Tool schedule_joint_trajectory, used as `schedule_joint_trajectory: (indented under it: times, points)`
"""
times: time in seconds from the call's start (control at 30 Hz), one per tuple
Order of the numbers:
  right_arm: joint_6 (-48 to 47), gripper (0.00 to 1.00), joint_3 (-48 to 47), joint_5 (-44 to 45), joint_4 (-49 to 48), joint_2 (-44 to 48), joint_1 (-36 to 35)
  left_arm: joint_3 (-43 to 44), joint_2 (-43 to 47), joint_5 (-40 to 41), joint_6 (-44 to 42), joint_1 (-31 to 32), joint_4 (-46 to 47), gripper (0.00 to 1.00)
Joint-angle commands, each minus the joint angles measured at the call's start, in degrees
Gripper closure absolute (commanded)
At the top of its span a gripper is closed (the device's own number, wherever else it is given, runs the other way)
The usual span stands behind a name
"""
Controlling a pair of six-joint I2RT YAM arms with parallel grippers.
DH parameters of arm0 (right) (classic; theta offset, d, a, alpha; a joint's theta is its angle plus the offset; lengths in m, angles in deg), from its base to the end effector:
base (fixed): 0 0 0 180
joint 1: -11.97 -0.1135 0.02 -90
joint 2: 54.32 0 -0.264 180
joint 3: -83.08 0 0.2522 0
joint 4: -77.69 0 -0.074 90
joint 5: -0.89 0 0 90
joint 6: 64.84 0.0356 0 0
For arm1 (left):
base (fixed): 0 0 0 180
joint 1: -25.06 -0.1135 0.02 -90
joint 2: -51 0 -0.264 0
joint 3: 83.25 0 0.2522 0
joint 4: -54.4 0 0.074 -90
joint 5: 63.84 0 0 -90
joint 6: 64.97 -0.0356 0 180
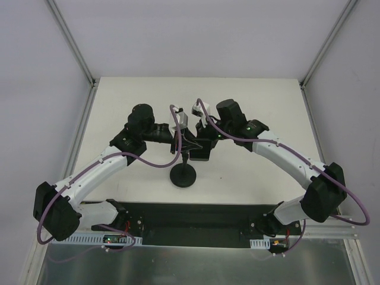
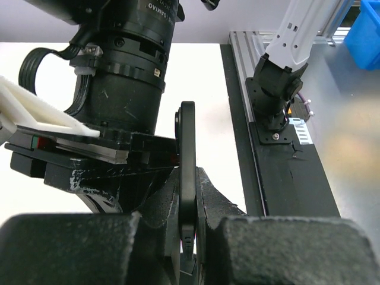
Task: Place the phone on the phone stand
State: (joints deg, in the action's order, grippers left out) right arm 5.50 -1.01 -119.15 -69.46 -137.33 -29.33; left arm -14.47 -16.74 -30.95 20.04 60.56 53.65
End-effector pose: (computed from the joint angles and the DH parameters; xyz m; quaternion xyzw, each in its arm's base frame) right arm 0.2355 0.2306 0.3251 -0.5367 0.6632 0.3106 0.4191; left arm 0.1988 -0.1785 0.3629 0.5323 0.4640 -0.4891 0.5120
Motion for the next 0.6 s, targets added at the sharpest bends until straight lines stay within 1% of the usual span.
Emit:
schedule_joint_trajectory:
  times: [0.0, 0.17, 0.47, 0.57]
  points:
    - [0.0, 1.00, -1.4, -4.1, -3.1, 1.7, 0.0, 2.0, -0.6, -2.7, -1.1, -1.8, 6.4, 1.00]
    - [0.3, 0.99, -1.0, -3.3, -3.5, 2.2, 0.2, 0.2, 0.4, -1.7, -0.4, -2.9, 7.2, 1.00]
    - [2.4, 1.00, 1.1, -2.4, -7.4, 3.5, 0.7, -3.8, 3.5, -0.6, -0.2, -4.7, 6.8, 1.00]
    - [3.4, 1.00, 1.6, -0.3, -8.2, 4.2, 1.0, -4.5, 5.0, 2.8, -0.9, -4.8, 5.2, 1.00]
